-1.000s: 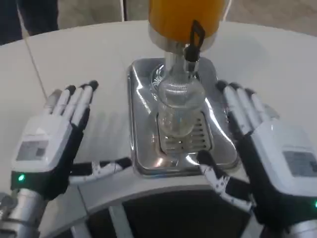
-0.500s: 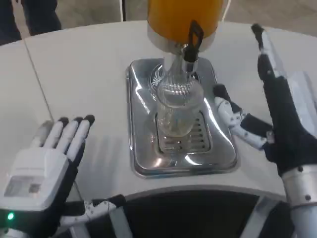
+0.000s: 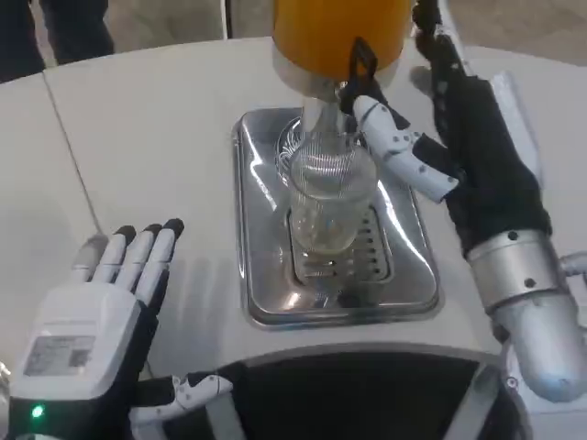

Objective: Grasp the cup under the faucet to collect the drink, then remove the cup.

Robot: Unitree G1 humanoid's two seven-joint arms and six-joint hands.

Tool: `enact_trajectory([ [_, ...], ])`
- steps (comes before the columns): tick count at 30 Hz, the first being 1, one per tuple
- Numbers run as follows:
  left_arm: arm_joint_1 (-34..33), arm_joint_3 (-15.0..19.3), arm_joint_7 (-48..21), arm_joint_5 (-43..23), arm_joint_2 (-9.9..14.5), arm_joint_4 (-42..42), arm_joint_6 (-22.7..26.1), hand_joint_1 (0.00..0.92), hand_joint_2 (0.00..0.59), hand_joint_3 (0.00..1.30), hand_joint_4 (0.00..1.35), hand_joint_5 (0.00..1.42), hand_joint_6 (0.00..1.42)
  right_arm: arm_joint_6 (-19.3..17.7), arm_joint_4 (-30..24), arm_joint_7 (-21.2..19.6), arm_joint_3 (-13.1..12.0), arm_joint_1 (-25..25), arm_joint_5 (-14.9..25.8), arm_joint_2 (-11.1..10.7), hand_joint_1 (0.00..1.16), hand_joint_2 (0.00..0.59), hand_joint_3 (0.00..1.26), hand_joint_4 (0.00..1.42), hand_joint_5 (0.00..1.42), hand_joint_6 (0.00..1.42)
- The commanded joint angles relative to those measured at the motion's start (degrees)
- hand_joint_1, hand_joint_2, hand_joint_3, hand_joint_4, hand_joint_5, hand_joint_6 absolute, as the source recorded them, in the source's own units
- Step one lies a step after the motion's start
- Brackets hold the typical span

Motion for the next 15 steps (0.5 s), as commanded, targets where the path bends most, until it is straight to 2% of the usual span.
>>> enact_trajectory([
  [1,0.76,-0.12,-0.6,0.6,-1.02,-0.99,0.2,0.265,0.079,0.0,0.0,0.0,0.0,-1.18,2.41,1.28,0.42,-2.53,2.79,-2.56,0.65,0.462,0.0,0.0,0.0,0.05],
  [4,1.02,0.34,-0.37,0.54,-1.48,-1.06,0.31,0.265,0.079,0.0,0.0,0.0,0.0,-1.21,3.44,1.69,-0.19,-2.71,6.5,-2.81,0.65,0.462,0.0,0.0,0.0,0.06],
  [9,1.06,0.93,0.44,0.44,-2.3,-0.5,0.5,0.265,0.079,0.0,0.0,0.0,0.0,-2.07,6.11,4.31,1.78,-3.48,9.35,-5.18,0.64,0.462,0.0,0.0,0.0,0.06],
  [15,1.45,1.4,0.8,0.44,-2.97,-0.52,0.34,0.265,0.079,0.0,0.0,0.0,0.0,-3.34,5.83,5.56,4.13,-2.36,9.69,-7.25,0.63,0.456,0.0,0.0,0.0,0.07],
])
